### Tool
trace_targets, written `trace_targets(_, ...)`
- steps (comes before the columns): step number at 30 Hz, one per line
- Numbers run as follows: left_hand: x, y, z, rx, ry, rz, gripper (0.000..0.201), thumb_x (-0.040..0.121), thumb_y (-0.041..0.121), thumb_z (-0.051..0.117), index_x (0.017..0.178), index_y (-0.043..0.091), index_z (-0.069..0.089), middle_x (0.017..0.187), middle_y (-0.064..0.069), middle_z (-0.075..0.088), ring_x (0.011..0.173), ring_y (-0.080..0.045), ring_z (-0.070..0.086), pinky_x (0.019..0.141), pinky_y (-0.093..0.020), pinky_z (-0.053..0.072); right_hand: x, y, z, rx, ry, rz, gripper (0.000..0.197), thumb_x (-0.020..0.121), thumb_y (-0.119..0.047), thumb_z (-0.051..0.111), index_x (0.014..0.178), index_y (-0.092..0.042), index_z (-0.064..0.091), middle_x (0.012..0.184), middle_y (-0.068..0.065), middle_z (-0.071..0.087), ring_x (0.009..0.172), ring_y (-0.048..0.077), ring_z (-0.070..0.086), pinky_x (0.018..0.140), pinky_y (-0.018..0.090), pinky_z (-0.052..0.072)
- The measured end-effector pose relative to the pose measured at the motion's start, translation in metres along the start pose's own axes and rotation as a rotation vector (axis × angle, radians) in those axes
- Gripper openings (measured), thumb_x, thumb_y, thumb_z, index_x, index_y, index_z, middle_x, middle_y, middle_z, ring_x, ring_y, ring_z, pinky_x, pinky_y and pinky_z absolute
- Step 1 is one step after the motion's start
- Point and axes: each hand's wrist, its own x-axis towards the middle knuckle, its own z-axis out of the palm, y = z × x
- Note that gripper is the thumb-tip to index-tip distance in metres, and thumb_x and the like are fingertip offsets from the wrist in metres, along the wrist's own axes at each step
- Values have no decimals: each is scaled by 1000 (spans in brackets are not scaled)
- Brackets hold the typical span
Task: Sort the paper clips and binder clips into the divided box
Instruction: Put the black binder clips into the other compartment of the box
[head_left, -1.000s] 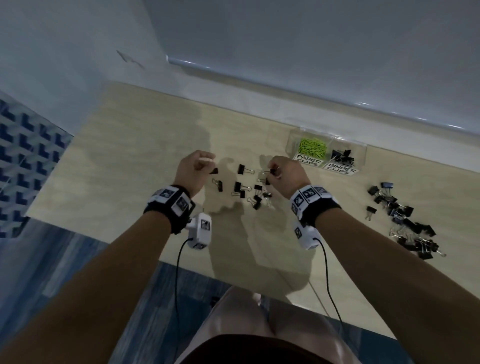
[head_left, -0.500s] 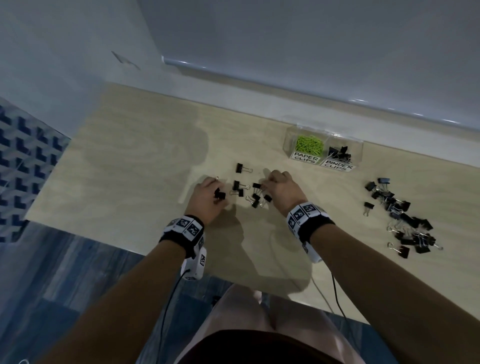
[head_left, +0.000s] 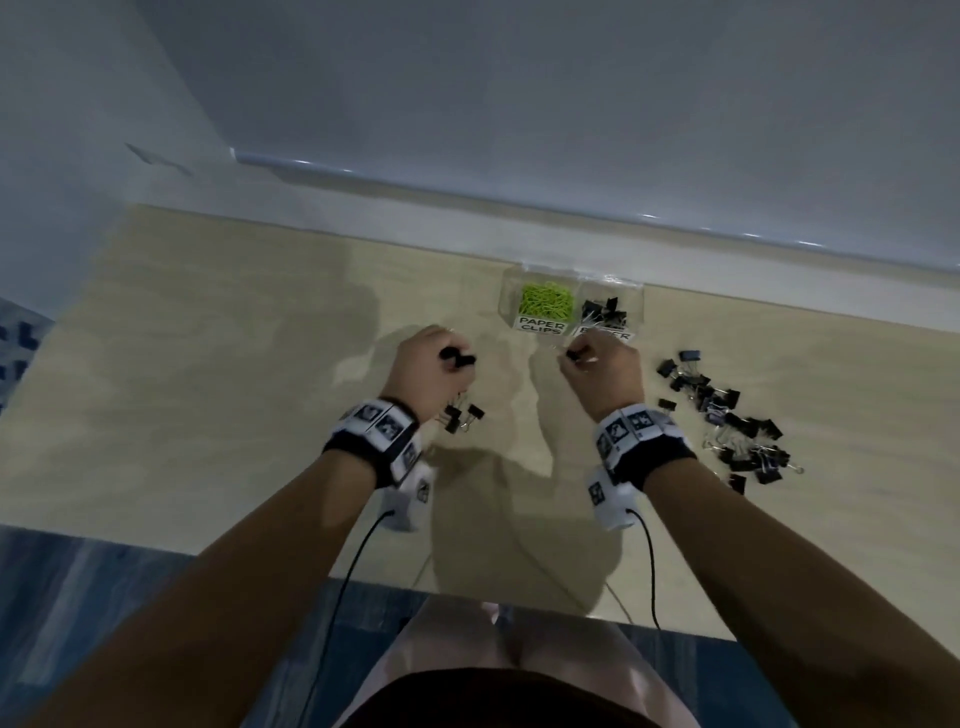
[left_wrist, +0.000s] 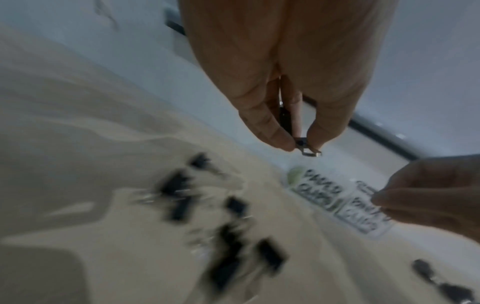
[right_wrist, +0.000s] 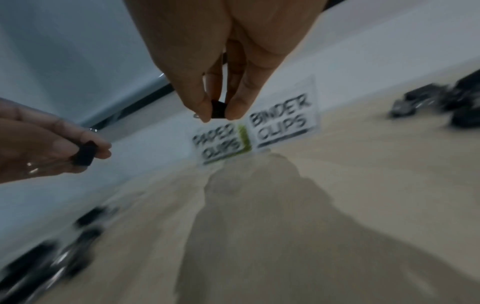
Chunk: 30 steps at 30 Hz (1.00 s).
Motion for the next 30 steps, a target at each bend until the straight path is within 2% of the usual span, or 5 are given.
trace_targets(5,67,85,57,-44,-143,74,24,72,10,73,95,5,72,94,-12,72,81,-15,64,77,-22,50,47,21,-43,-41,121,112,10,80,-19,71,85,-10,68,80,4,68,69,11,58,62,10,41)
trace_targets(13,84,86,61,32,-149,67,17,86,6,58,98,5,70,102,-12,71,93,-23,66,87,-29,52,35,38,-40,-2,186,11,9,82,-5,62,89,-7,68,94,11,67,76,20,63,74,38,57)
trace_targets(17,65,14,6,166,-38,102,22,76,-5,52,85,5,69,90,-13,69,85,-27,65,81,-33,52,-3,25,0,-9,-69,-107,18,81,1,58,90,-10,68,96,8,66,81,21,61,76,34,55)
trace_targets(23,33,-55,-39,499,-334,58,33,80,3,60,113,12,63,120,-7,57,112,-23,51,99,-32,38,-20,-21,50,-153,-549,-395,43,80,4,51,117,-12,62,128,4,55,120,25,45,101,31,39)
trace_targets(30,20,-58,-34,452,-231,27,27,81,5,59,107,9,62,107,-10,57,98,-27,56,86,-34,45,-22,-35,69,-234,-649,-567,23,86,-8,57,107,-10,65,116,7,61,106,31,52,87,37,46)
